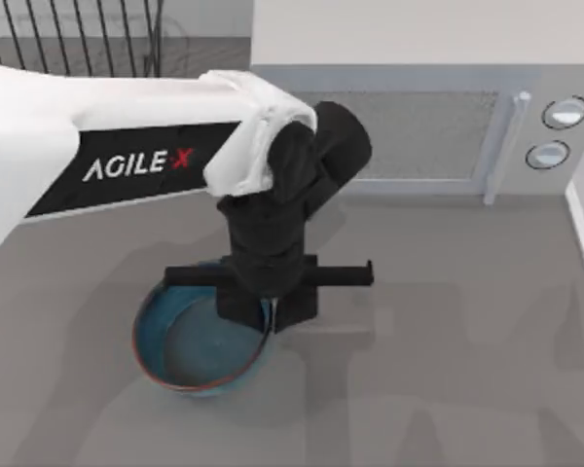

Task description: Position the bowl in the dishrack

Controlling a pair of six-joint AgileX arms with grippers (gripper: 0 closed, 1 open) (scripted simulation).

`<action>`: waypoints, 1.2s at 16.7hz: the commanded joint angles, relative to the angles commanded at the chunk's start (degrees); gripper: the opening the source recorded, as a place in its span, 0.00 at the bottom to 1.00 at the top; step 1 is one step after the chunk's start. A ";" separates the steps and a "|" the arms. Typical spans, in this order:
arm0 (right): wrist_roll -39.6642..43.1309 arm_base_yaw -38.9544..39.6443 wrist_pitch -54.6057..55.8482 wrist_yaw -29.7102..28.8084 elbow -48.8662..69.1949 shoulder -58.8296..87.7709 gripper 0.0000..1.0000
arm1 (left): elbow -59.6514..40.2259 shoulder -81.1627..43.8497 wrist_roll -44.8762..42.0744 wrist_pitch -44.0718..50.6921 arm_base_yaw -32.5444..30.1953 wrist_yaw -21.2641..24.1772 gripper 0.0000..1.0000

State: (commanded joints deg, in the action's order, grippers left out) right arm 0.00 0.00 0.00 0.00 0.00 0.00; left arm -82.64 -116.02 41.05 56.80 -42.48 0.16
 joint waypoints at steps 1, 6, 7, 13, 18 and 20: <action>0.00 0.00 0.00 0.00 0.00 0.00 1.00 | -3.09 -0.02 0.11 3.11 -0.08 0.00 0.00; 0.00 0.00 0.00 0.00 0.00 0.00 1.00 | -21.86 0.80 0.35 24.24 -0.36 -0.04 0.00; 0.00 0.00 0.00 0.00 0.00 0.00 1.00 | -25.43 1.16 0.33 28.09 -0.34 -0.05 0.00; 0.00 0.00 0.00 0.00 0.00 0.00 1.00 | -36.22 2.98 0.08 38.86 -0.15 -0.06 0.00; 0.00 0.00 0.00 0.00 0.00 0.00 1.00 | -35.66 3.39 -0.39 38.04 0.38 0.04 0.00; 0.00 0.00 0.00 0.00 0.00 0.00 1.00 | -33.73 5.75 -2.08 34.98 2.33 0.54 0.00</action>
State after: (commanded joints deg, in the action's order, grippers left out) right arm 0.00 0.00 0.00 0.00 0.00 0.00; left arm -116.37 -110.27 38.97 91.78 -40.15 0.70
